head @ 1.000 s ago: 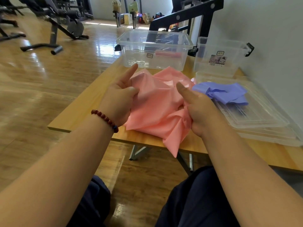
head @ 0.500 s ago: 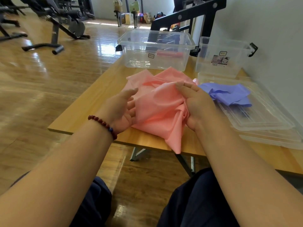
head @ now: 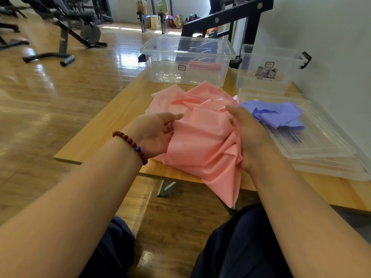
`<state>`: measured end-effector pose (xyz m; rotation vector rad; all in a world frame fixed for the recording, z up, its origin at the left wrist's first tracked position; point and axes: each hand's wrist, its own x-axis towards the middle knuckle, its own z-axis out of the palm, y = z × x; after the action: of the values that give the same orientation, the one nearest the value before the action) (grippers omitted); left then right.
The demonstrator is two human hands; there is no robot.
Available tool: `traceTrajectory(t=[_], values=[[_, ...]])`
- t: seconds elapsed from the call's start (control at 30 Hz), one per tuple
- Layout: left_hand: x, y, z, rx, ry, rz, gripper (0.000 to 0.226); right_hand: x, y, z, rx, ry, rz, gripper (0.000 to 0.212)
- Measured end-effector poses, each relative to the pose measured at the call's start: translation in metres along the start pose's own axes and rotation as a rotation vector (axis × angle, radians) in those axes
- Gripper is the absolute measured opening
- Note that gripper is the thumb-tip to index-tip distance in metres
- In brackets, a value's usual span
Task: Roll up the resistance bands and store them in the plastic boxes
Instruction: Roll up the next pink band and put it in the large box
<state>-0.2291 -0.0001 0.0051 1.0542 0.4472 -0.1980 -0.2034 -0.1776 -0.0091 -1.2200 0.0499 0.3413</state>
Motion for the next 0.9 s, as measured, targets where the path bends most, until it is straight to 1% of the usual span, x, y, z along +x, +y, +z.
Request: traceTrajectory(t=[0.07,0.13,0.2,0.23,0.27,0.3,0.37,0.47,0.53,0.57,0.63,0.73,0.8,0.87,0.9], values=[[-0.001,-0.006,0.004,0.007,0.009,0.095,0.013,0.0,0.001,0.002,-0.193,0.07,0.001,0.019],[-0.001,-0.011,0.007,-0.085,0.025,0.128,0.013,0.0,0.005,0.002,-0.301,0.101,-0.024,0.013],[-0.001,-0.014,0.008,-0.25,0.023,0.052,0.007,0.0,0.006,0.002,-0.294,0.079,-0.084,0.01],[-0.002,-0.015,0.008,-0.324,0.006,-0.013,0.009,-0.001,0.006,0.001,-0.264,0.054,-0.114,0.012],[-0.001,-0.017,0.007,-0.36,-0.01,-0.075,0.016,-0.002,0.005,0.001,-0.227,0.025,-0.138,0.014],[0.0,-0.019,0.007,-0.356,-0.022,-0.117,0.024,-0.004,0.004,0.0,-0.199,-0.004,-0.154,0.018],[0.001,-0.021,0.009,-0.313,-0.068,-0.147,0.035,-0.006,0.003,-0.003,-0.174,-0.067,-0.175,0.023],[0.002,-0.019,0.013,-0.234,-0.17,-0.17,0.042,-0.011,0.006,-0.01,-0.161,-0.125,-0.185,0.029],[0.001,-0.016,0.017,-0.158,-0.173,-0.164,0.038,-0.015,0.008,-0.015,-0.129,-0.147,-0.179,0.031],[0.0,-0.014,0.021,-0.154,-0.157,-0.154,0.031,-0.016,0.009,-0.019,-0.11,-0.159,-0.177,0.032],[0.001,-0.012,0.028,-0.195,-0.107,-0.112,0.017,-0.019,0.009,-0.025,-0.074,-0.186,-0.181,0.034],[0.004,-0.013,0.033,-0.263,-0.051,-0.003,0.011,-0.021,0.009,-0.033,-0.07,-0.208,-0.172,0.034],[0.003,-0.016,0.036,-0.276,-0.054,0.036,0.004,-0.02,0.009,-0.034,-0.061,-0.228,-0.137,0.032],[0.002,-0.019,0.038,-0.224,-0.043,0.055,0.017,-0.018,0.007,-0.034,-0.057,-0.22,-0.104,0.035],[0.004,-0.021,0.038,-0.203,-0.009,0.067,0.021,-0.017,0.005,-0.033,-0.063,-0.19,-0.108,0.036]])
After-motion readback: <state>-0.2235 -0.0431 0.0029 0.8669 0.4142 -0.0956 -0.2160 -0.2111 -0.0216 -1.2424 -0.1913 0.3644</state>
